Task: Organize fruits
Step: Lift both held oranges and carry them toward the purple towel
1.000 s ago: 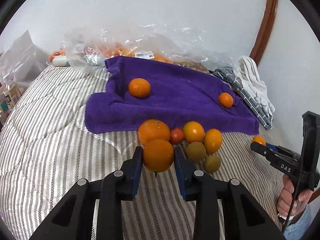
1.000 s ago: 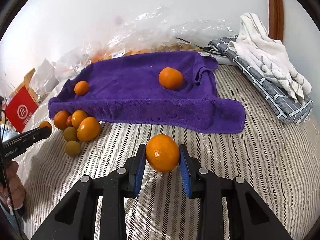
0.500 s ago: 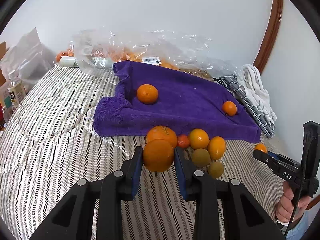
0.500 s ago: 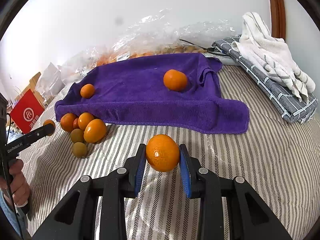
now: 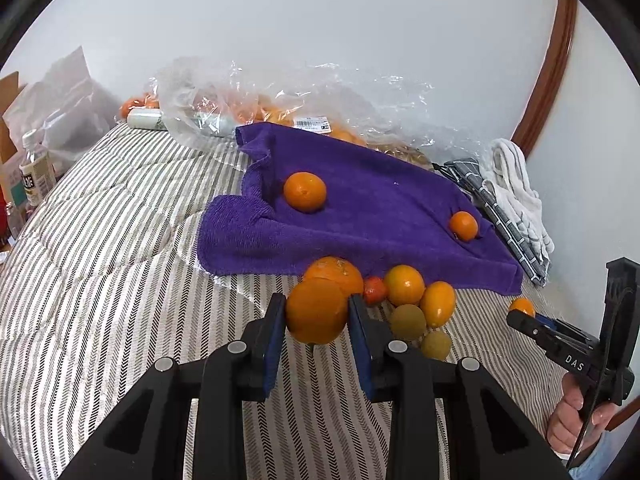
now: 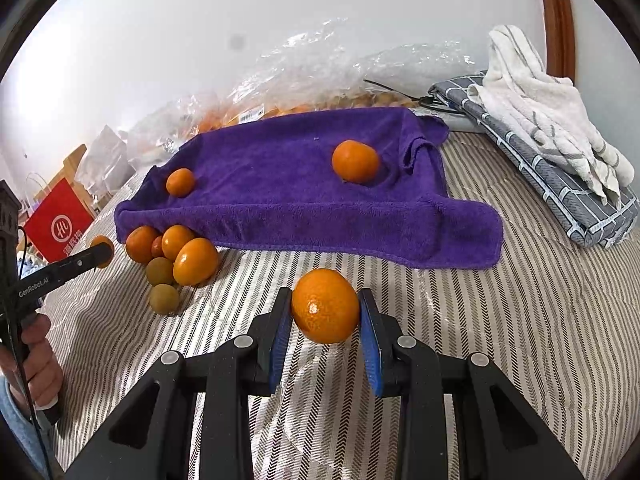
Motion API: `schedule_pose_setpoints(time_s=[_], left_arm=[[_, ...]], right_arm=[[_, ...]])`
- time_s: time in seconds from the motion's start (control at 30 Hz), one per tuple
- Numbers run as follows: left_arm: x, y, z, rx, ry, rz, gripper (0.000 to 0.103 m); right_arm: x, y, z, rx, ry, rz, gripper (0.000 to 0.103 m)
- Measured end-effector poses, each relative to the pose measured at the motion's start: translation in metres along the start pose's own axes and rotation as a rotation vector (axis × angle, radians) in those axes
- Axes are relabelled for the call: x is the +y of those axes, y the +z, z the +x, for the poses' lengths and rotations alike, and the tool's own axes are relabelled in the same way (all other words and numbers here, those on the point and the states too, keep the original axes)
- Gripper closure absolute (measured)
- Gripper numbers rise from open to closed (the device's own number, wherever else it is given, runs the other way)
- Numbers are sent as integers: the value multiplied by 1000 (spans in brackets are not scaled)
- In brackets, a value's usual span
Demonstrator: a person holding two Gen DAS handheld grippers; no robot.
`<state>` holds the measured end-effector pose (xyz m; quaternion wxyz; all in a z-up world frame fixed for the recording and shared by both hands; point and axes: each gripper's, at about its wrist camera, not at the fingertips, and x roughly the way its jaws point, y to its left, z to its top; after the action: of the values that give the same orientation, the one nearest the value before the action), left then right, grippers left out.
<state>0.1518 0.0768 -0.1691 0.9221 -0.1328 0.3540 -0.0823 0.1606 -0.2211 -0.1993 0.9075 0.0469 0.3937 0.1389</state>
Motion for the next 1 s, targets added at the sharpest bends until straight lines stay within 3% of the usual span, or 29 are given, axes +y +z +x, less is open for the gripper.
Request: schedule_pose_setpoints(time_s=[1.0], left_arm=[[-8, 0, -5, -53, 42, 57, 73]], right_arm=[[-7, 1, -1, -4, 21, 12, 71]])
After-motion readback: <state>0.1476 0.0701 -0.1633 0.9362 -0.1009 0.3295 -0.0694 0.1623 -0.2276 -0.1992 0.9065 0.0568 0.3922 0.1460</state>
